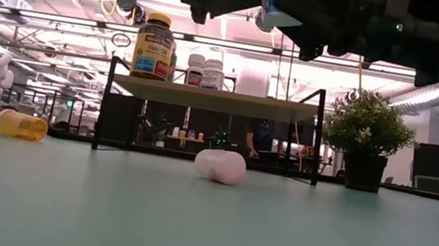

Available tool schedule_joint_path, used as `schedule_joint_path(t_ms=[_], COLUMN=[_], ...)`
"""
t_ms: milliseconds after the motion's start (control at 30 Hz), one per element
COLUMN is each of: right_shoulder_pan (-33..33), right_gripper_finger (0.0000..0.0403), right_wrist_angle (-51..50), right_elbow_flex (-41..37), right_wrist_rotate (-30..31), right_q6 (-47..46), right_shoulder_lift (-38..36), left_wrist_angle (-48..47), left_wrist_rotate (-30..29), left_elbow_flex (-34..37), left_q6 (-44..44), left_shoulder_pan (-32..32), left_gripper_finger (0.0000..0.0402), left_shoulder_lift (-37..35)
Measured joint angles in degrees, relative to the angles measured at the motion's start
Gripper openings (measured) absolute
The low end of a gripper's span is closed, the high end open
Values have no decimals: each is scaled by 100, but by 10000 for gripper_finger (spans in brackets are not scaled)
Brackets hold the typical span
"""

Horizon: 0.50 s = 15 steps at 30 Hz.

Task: Pick and place medicine bottles onto shelf by color
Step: Put the top white and blue pill bottle on the shelf

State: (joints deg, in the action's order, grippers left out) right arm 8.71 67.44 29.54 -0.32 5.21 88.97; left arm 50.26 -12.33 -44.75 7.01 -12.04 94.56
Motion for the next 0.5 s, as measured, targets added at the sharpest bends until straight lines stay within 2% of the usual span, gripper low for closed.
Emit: schedule_joint_path(t_ms=[133,267,433,500], right_shoulder_pan=[-2,-2,-6,-7], right_gripper_finger=[155,158,187,208], right_wrist_angle=[7,-45,-142,-322], right_elbow_flex=[-2,-2,-2,-3], right_wrist_rotate=[17,28,61,321], right_q6=[-82,-166,-75,92], right_shoulder_lift=[0,-2,0,-7], left_wrist_angle=[53,16,-8,-66], left_wrist_rotate=[259,305,308,277], left_elbow_flex=[0,4,4,2], left_q6=[-7,-117,-110,-108], left_shoulder_pan=[87,117,115,117], left_gripper_finger=[169,134,144,153], left_shoulder_lift=[0,0,0,-2])
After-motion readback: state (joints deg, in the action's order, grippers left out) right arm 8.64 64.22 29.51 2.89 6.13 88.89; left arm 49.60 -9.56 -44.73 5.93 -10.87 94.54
